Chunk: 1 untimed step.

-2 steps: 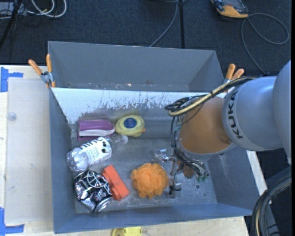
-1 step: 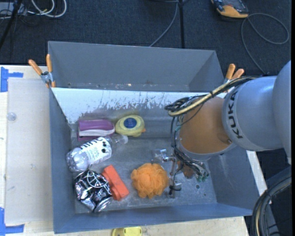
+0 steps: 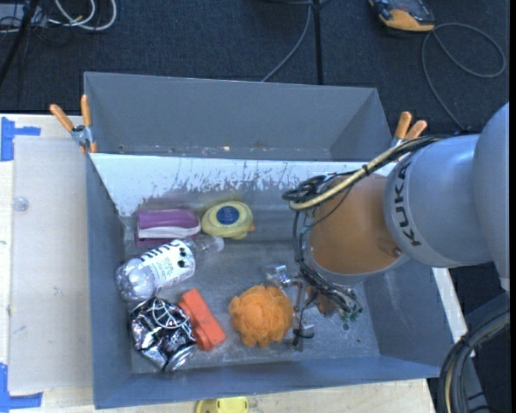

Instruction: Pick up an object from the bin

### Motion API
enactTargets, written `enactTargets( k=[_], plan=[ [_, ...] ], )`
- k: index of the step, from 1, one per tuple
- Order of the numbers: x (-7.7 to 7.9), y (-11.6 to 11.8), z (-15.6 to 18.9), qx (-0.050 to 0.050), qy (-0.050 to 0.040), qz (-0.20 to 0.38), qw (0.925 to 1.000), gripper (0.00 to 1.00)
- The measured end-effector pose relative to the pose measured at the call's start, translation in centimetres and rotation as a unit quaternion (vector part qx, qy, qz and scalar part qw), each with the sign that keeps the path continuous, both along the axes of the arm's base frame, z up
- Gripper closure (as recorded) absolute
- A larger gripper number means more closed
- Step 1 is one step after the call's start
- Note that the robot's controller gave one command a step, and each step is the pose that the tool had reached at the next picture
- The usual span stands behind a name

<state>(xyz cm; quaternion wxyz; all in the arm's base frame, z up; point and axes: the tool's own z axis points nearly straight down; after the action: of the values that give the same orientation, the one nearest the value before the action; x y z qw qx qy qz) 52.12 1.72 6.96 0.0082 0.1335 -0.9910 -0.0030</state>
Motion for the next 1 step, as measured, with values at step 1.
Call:
enactTargets(
  k=[1],
  plan=[
    [-1.93,3.53,-0.03,0.002,0.0013,0.089,0.996,1.0]
  ],
)
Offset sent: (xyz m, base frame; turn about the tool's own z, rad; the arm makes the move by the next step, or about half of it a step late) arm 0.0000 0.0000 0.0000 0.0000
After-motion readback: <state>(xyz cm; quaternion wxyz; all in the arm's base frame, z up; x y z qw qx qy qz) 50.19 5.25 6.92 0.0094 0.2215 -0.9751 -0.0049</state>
